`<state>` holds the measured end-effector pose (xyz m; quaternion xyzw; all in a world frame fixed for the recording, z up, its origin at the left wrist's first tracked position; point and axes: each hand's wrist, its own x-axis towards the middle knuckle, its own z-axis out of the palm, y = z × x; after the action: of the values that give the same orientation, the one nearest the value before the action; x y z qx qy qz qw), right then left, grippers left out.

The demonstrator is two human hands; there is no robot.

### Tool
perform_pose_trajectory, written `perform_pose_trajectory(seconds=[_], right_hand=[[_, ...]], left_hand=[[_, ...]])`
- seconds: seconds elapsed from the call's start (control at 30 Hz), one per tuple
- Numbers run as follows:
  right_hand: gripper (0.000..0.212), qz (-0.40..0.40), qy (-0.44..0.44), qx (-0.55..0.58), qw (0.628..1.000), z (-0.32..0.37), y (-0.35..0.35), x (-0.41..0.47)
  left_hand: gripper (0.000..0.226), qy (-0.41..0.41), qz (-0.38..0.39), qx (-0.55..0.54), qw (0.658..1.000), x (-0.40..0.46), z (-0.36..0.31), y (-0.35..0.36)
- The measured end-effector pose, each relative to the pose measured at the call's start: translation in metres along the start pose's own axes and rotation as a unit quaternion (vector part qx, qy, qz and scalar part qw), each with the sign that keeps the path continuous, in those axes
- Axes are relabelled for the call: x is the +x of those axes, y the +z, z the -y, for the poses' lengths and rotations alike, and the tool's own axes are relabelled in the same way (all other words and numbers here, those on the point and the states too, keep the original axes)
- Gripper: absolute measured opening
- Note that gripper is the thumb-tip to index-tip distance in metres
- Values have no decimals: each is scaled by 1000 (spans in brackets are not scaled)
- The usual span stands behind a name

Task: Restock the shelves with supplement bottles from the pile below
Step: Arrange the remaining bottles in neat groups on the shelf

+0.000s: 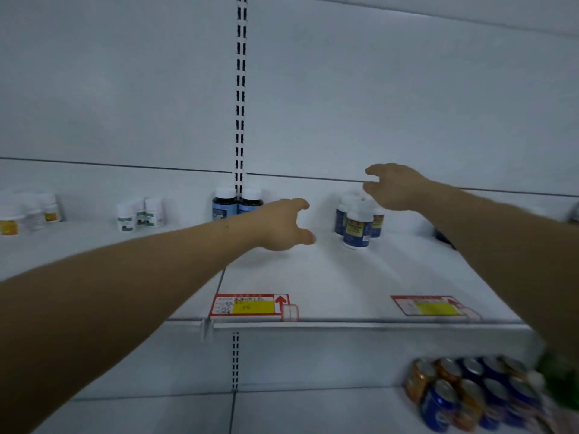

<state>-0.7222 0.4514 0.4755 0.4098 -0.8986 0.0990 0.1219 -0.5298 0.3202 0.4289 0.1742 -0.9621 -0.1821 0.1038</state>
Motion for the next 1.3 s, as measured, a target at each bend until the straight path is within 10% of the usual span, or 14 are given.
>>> perform_pose_trajectory(seconds=[0.43, 0.8, 1.3], right_hand=[[36, 47, -106, 39, 992, -84, 54, 26], [42, -16, -154, 100, 983, -101, 66, 38], [57, -36, -87, 63, 994, -104, 40, 17]], left_hand=[[86, -61, -44, -161, 984, 79, -75, 69], [75, -81, -160, -126, 976, 92, -77, 90], [87, -65, -115, -94, 987, 82, -85, 73]])
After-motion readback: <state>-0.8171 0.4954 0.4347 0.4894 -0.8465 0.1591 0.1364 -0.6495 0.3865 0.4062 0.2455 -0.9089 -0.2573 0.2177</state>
